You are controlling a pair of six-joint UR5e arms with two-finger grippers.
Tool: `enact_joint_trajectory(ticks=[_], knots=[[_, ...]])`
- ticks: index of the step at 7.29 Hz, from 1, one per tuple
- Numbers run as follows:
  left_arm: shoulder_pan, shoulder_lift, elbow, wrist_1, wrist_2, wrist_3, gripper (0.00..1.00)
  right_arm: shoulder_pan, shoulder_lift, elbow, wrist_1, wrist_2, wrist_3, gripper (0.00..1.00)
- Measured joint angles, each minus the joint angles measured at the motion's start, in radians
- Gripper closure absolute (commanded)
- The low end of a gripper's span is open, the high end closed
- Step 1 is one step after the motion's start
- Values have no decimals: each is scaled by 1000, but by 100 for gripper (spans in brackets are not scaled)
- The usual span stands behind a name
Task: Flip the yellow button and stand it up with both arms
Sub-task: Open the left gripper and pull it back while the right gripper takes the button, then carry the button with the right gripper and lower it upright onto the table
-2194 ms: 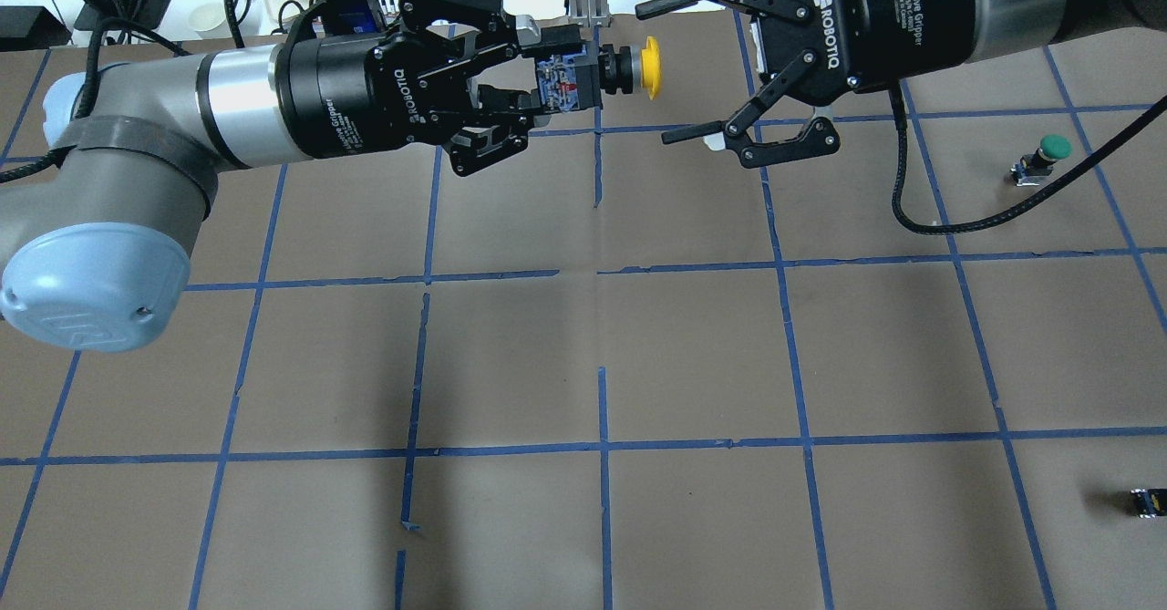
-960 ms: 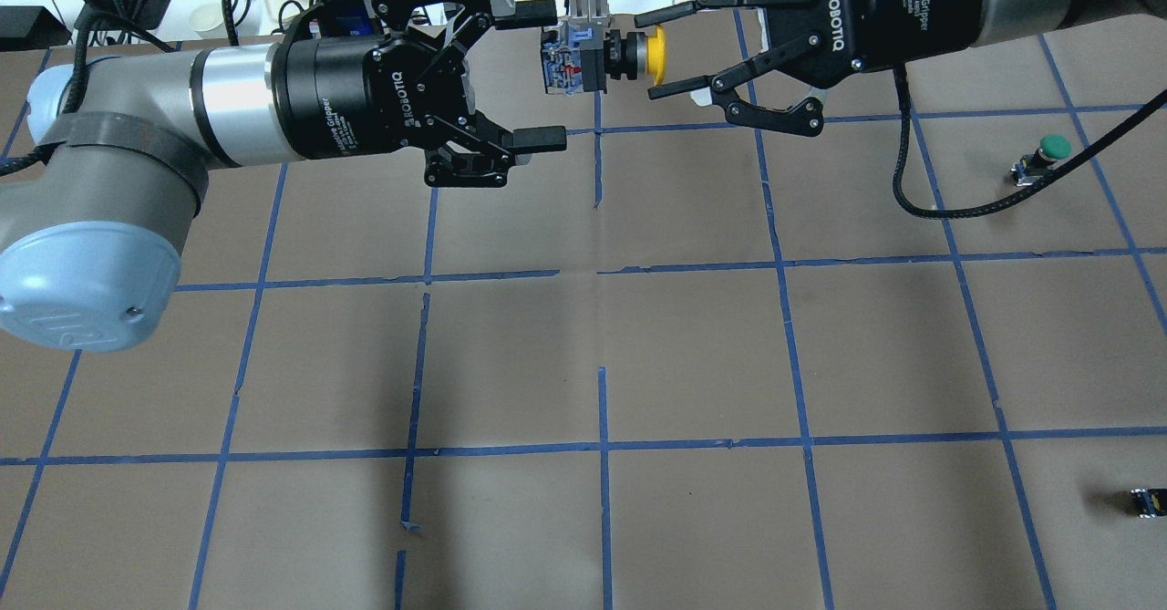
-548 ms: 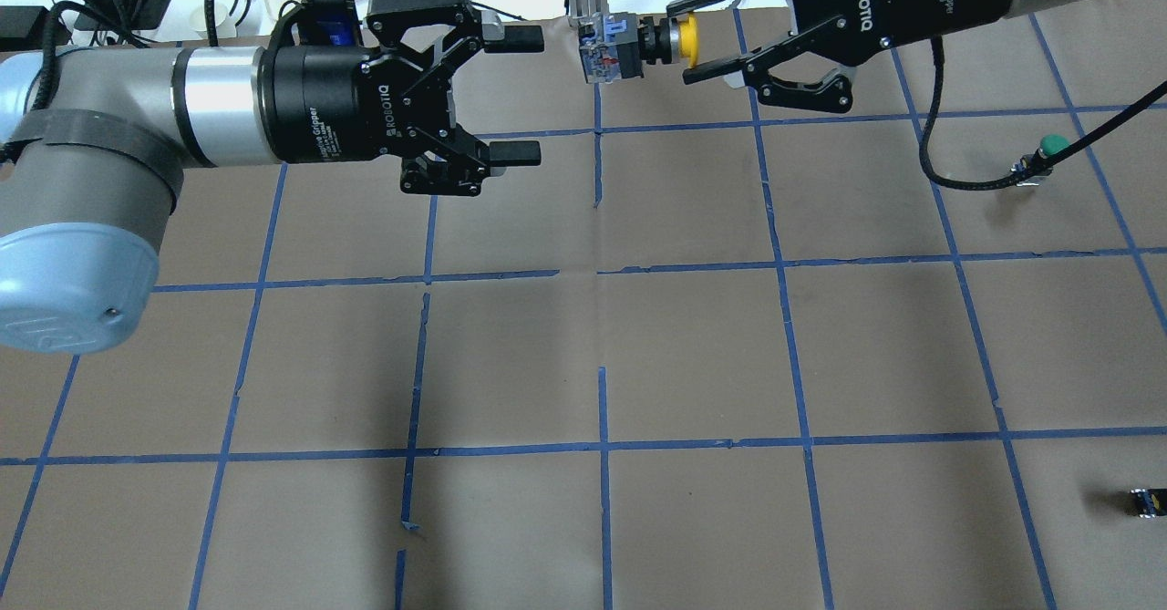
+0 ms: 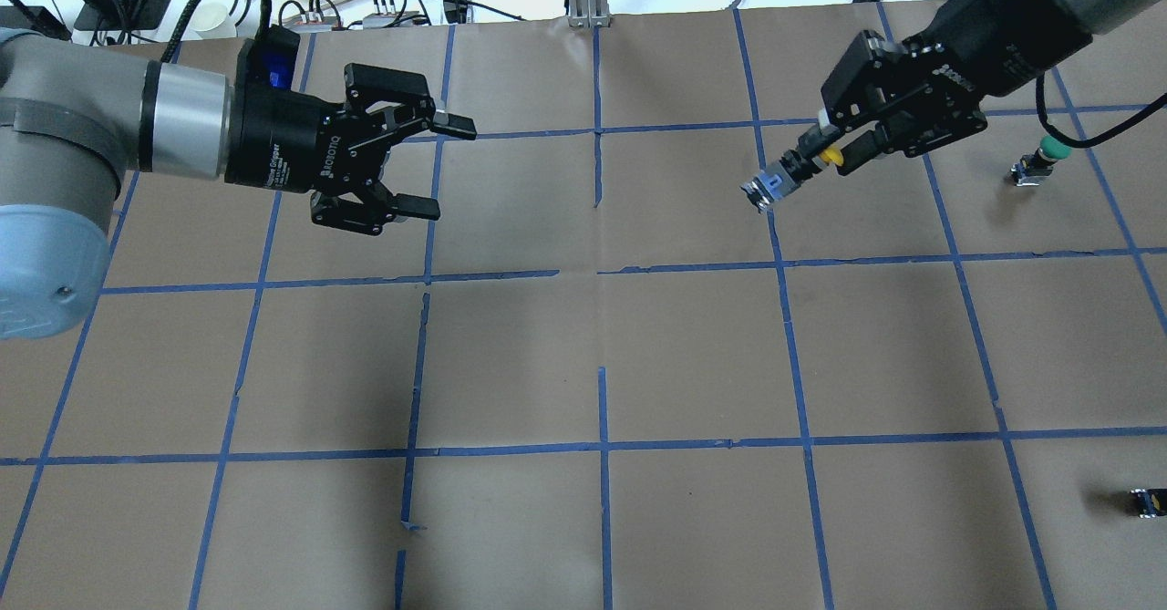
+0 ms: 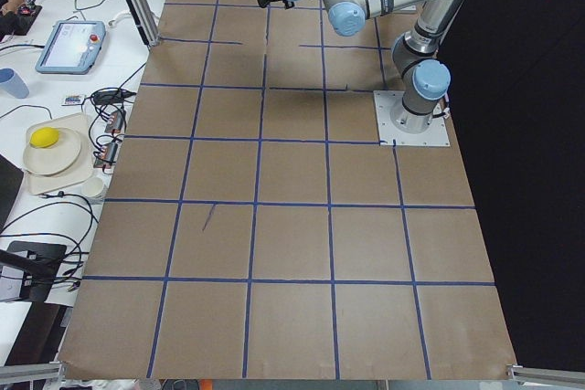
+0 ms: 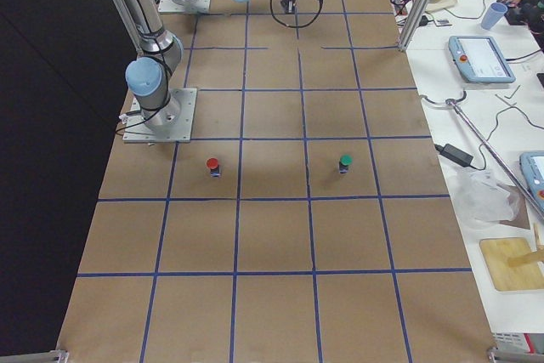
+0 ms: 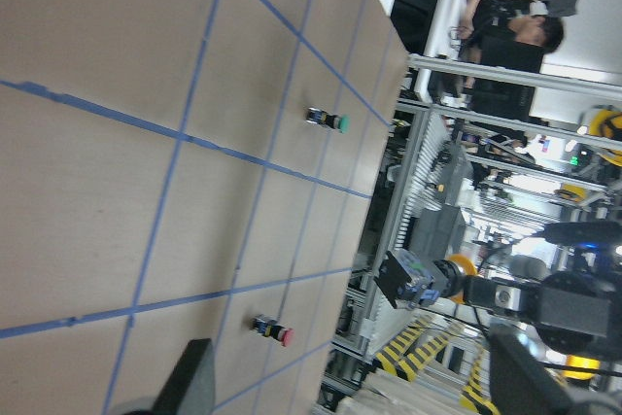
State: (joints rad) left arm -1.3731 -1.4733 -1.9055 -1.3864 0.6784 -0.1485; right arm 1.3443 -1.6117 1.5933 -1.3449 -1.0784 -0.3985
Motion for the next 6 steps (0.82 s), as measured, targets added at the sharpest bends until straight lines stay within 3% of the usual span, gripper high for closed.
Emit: enact_joint_trajectory(ticks=[2,4,6], knots=[[-10,-35,91,-8,216,2,0,-3,-6,58,-64,-193,-323,78],[-56,-54,145,-12,510,9,0,-67,-9,138,-200,-351,-678,78],[-115,-47,161,-14,780,18,0,-211,-7,236,-376,-397,-1090,78]])
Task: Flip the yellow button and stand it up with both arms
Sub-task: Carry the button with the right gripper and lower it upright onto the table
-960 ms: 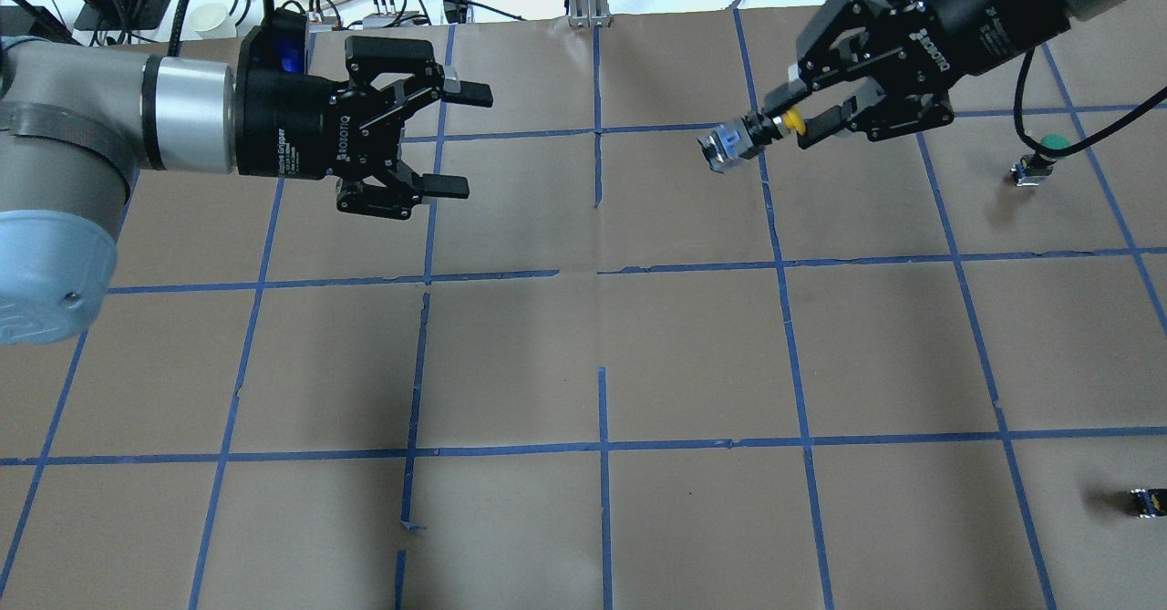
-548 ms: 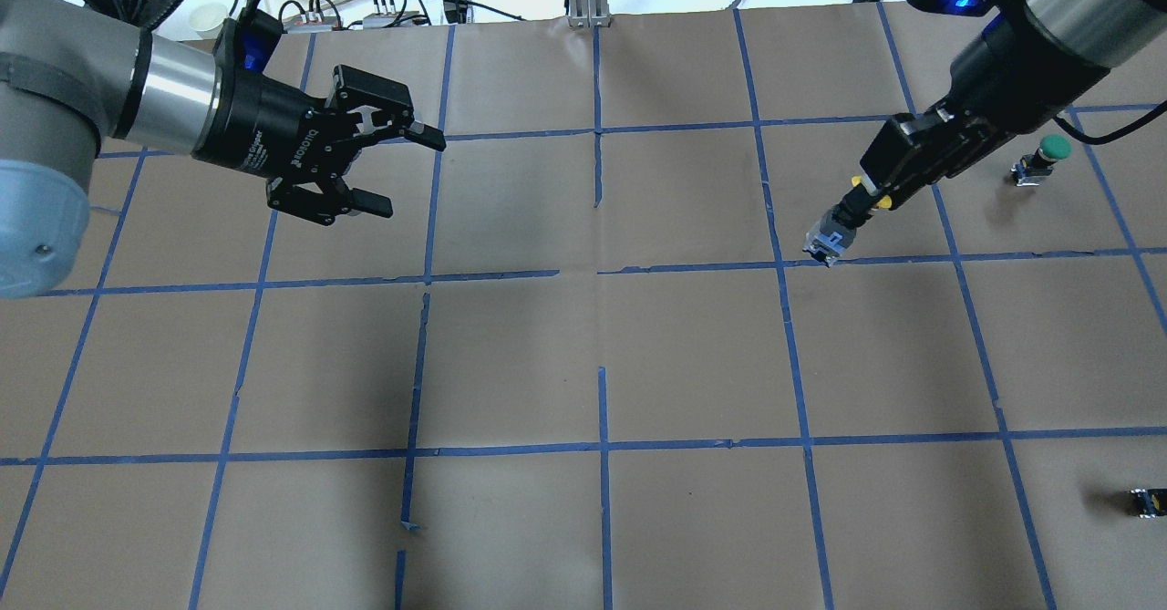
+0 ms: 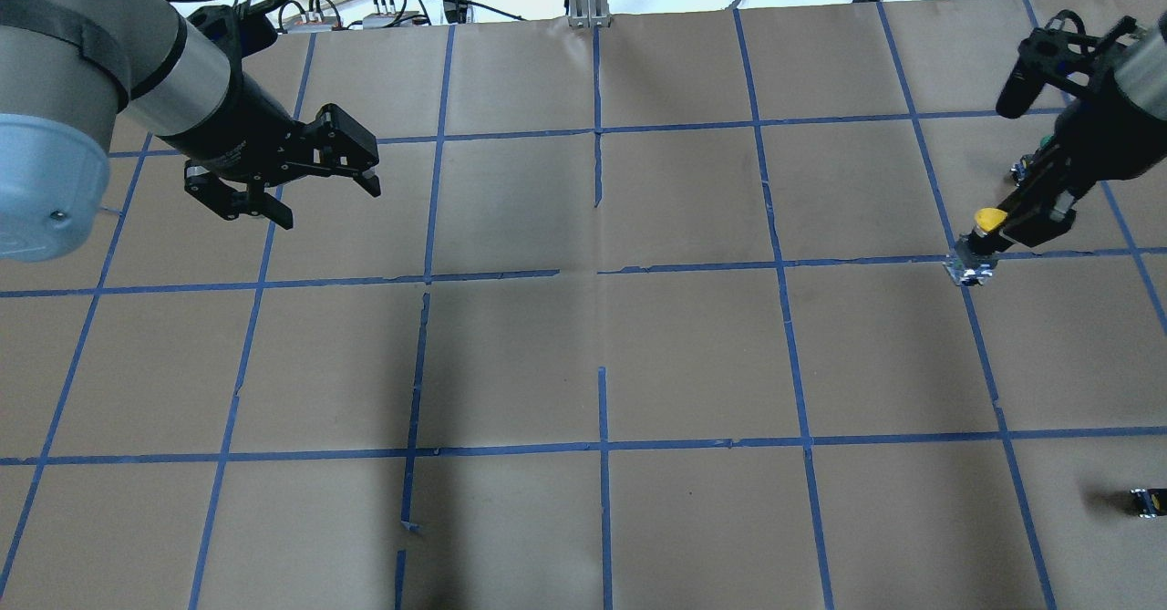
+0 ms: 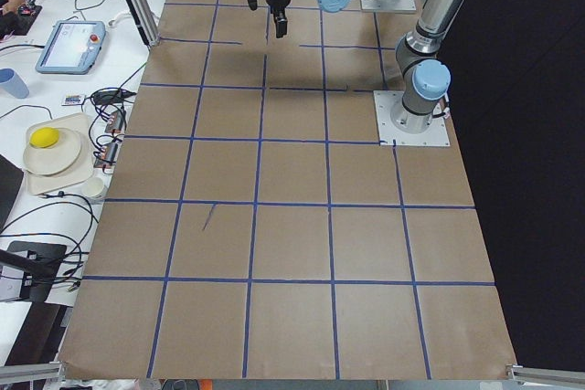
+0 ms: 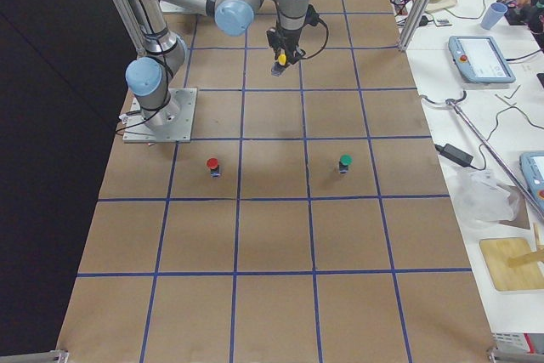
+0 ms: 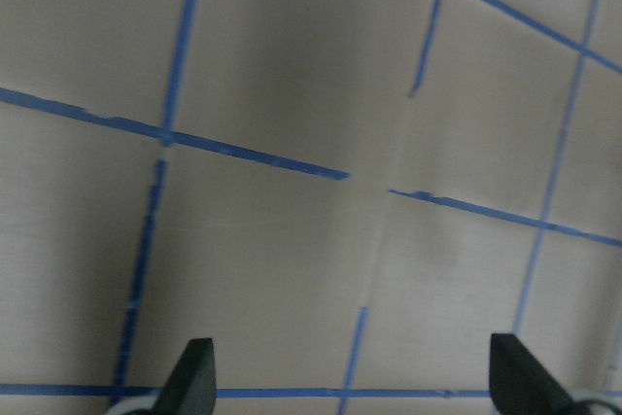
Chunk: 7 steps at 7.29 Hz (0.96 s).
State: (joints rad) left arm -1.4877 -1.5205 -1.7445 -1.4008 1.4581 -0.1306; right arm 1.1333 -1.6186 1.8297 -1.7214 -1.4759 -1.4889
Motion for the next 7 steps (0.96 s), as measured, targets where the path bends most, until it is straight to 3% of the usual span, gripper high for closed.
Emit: enact_joint_trajectory(ticks=[1,3,5,7], knots=[[-31,-3,4,-9,97,1,0,-66,1,53,-99,-6,-219,79],[-61,9,31,-72,182,43,0,-201,11,120,-234,-2,-598,78],[-55,4,69,-116,164,139,0,-299,84,136,-331,16,-892,79],[-49,-3,98,-126,118,165,0,-376,155,131,-358,82,-1117,80]])
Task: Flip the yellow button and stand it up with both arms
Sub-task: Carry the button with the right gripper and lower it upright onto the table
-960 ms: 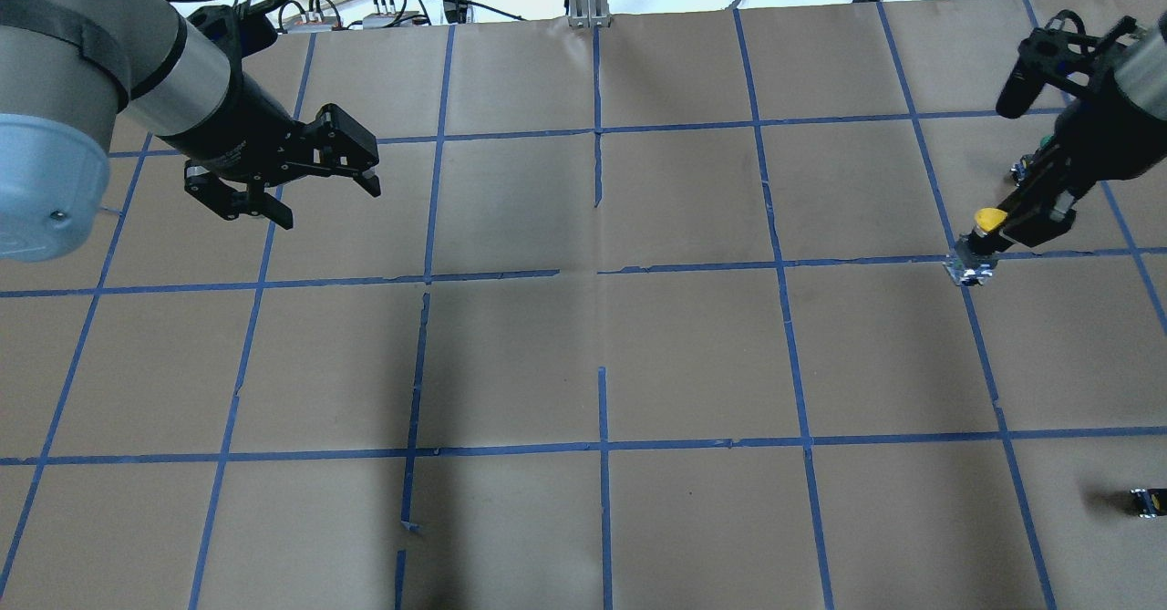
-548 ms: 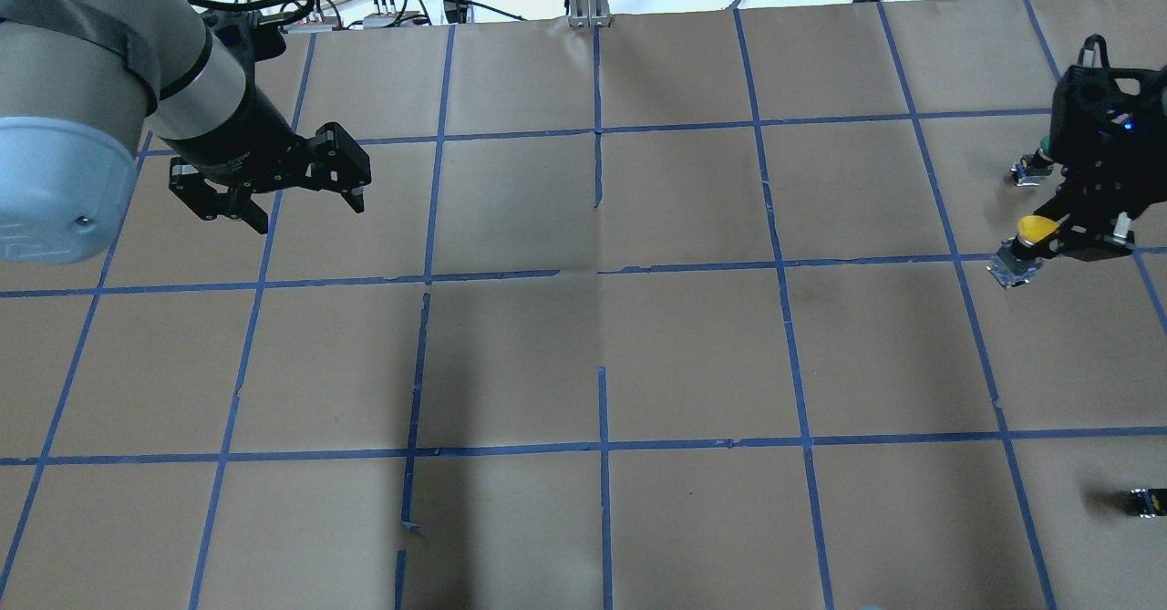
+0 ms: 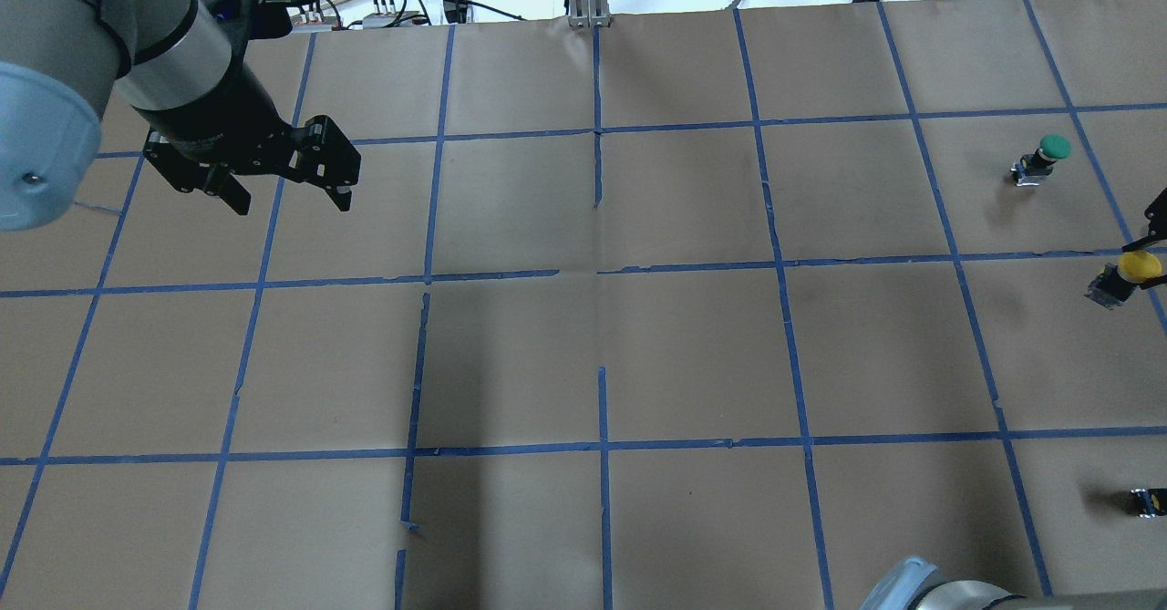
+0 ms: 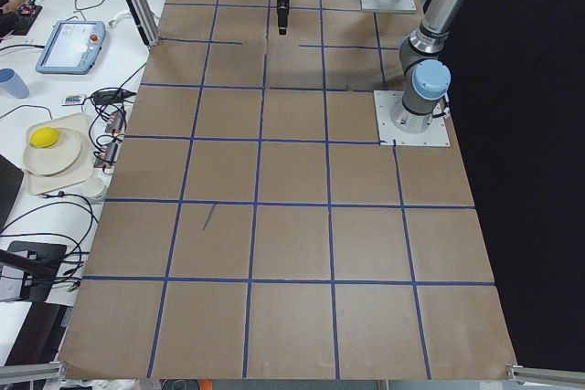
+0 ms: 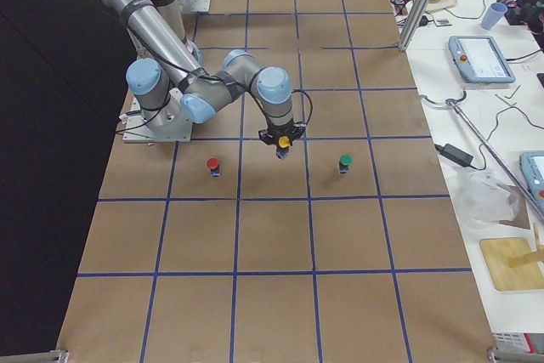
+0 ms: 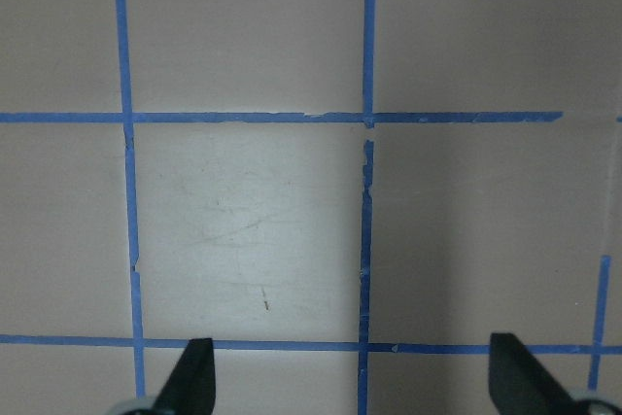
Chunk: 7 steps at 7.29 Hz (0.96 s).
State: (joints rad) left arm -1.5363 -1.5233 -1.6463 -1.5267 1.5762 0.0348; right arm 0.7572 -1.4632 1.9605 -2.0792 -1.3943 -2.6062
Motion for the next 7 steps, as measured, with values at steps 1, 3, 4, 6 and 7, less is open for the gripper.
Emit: enact_joint_trajectory(ticks=[1,3,4,6,7], knots=[[6,-2,7,-3,-10,4,0,-17,30,-2,-2,21,-163,80],[18,-2,13,-9,-20,6,0,-25,53,2,7,34,-431,80],[20,-2,13,-10,-22,4,0,-25,59,5,11,34,-523,79],[22,-5,13,-9,-25,-4,0,-28,75,3,37,33,-601,75],[22,-6,13,-9,-27,-6,0,-29,93,0,63,30,-613,72]])
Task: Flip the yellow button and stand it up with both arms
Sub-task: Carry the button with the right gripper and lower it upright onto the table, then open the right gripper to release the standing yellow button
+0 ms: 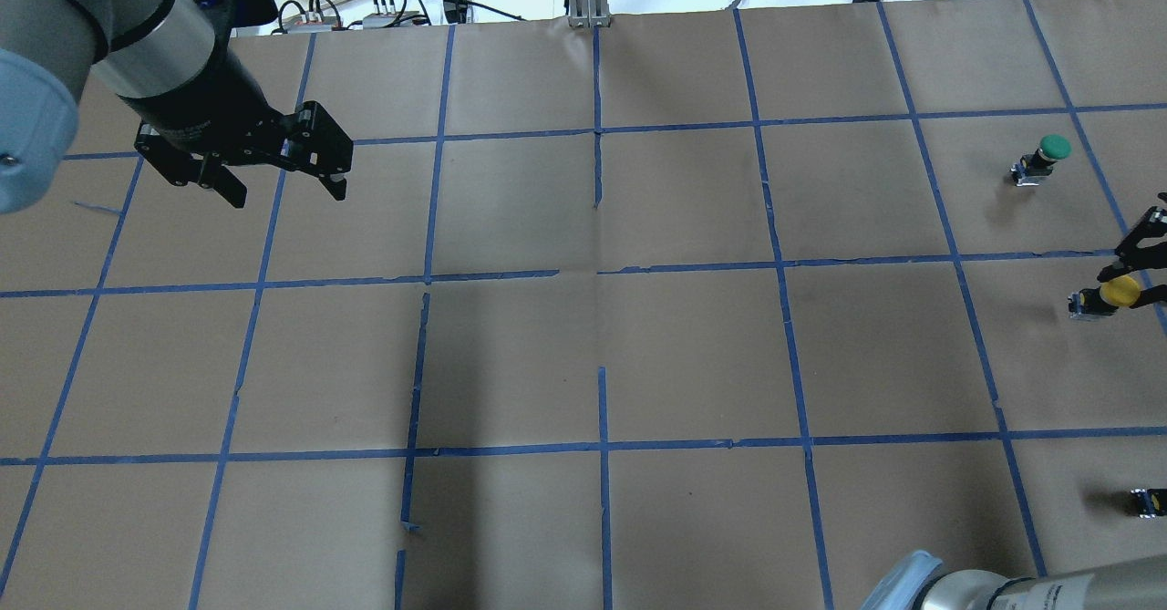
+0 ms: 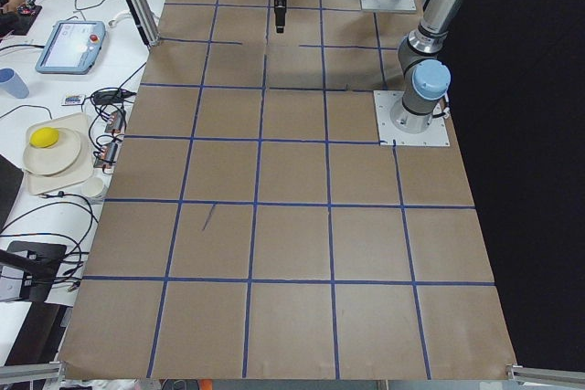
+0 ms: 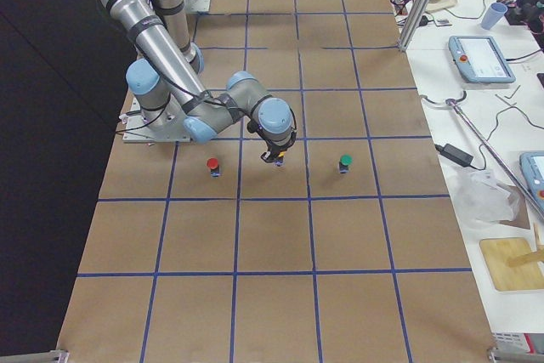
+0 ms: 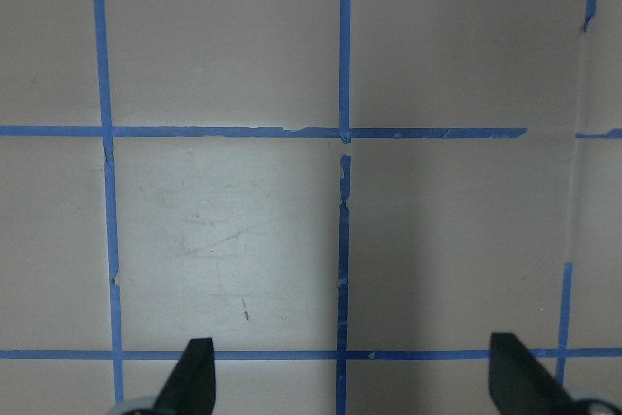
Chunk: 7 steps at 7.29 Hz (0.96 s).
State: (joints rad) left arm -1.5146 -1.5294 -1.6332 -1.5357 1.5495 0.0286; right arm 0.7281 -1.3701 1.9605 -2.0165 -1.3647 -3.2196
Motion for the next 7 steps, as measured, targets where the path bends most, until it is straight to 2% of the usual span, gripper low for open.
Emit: enact_joint_trajectory(ticks=[3,4,5,6,7], knots=[[0,0,1,4,-62,-17,0,-1,25,-19,9,-68,-2,70],[-1,1,1,5,-68,-26,0,-1,28,-33,11,-78,-1,65],[-2,3,1,5,-67,-30,0,-1,32,-40,14,-81,2,47],[-2,1,1,6,-64,-32,0,-1,39,-43,16,-78,8,0],[-3,1,1,7,-63,-33,0,-1,50,-45,17,-72,14,0]])
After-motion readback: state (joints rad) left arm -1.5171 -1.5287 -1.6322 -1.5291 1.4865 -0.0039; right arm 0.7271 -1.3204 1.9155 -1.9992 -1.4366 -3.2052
